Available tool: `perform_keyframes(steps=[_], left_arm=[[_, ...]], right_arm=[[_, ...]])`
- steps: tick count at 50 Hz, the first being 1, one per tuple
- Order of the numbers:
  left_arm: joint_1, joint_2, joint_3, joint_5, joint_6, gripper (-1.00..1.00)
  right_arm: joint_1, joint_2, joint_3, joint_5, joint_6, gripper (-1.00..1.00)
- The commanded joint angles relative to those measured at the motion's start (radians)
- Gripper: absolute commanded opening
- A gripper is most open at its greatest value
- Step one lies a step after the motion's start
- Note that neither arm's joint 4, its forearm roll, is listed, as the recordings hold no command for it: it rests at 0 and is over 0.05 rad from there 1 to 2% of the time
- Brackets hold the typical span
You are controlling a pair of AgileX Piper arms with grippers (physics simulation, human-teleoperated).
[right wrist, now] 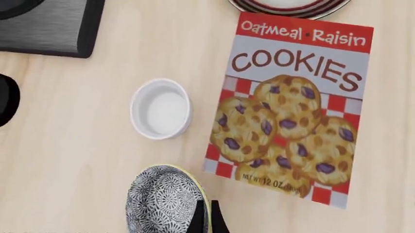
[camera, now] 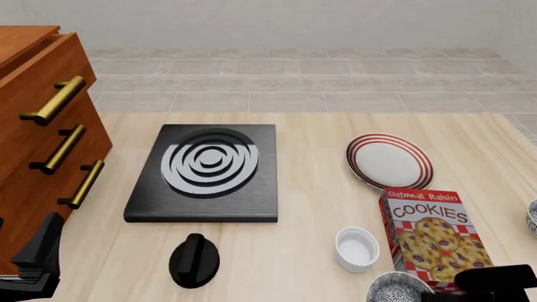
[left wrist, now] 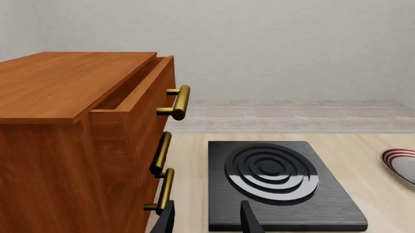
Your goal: Pick the akita bowl next to the ramekin and place it on the plate.
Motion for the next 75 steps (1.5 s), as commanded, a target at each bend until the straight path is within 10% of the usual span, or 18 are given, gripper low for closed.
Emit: perform_keyframes(steps=[1,75], left_arm=[[0.0,0.0,0.0,0.0,0.0,1.0],[0.0,0.0,0.0,0.0,0.0,1.0]], right_arm=[[0.013,-0.045,-0.044,0.053,0.023,-1.0],[-0.018,-0.011,-0.199,-0.049,0.128,-1.0]])
